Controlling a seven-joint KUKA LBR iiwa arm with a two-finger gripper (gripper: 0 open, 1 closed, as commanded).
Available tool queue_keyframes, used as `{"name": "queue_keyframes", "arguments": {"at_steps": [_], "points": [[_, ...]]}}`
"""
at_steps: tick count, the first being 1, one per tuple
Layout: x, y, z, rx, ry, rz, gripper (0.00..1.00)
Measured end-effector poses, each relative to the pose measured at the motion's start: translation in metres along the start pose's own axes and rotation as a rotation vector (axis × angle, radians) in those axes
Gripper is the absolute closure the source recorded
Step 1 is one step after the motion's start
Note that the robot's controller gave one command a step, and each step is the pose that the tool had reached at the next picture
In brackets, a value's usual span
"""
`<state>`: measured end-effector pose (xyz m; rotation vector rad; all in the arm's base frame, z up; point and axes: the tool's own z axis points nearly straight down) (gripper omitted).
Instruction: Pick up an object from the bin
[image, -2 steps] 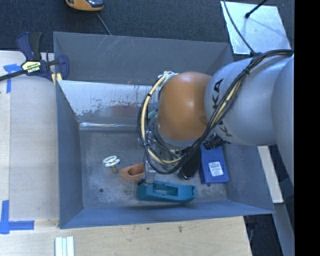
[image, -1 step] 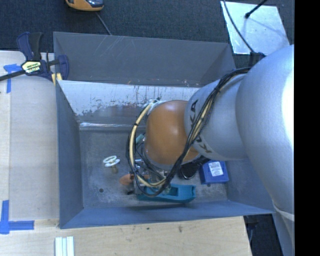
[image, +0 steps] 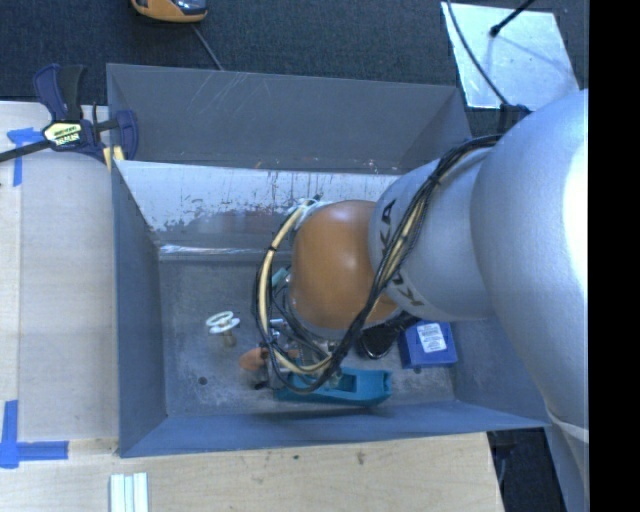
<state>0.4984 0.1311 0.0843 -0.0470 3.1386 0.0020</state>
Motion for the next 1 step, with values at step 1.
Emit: {"name": "queue_keyframes", "arguments": {"at_steps": [1], "points": [[-0.0128,0.0036,-0.1517,0.001,-0.002,-0.018,1.00]]}}
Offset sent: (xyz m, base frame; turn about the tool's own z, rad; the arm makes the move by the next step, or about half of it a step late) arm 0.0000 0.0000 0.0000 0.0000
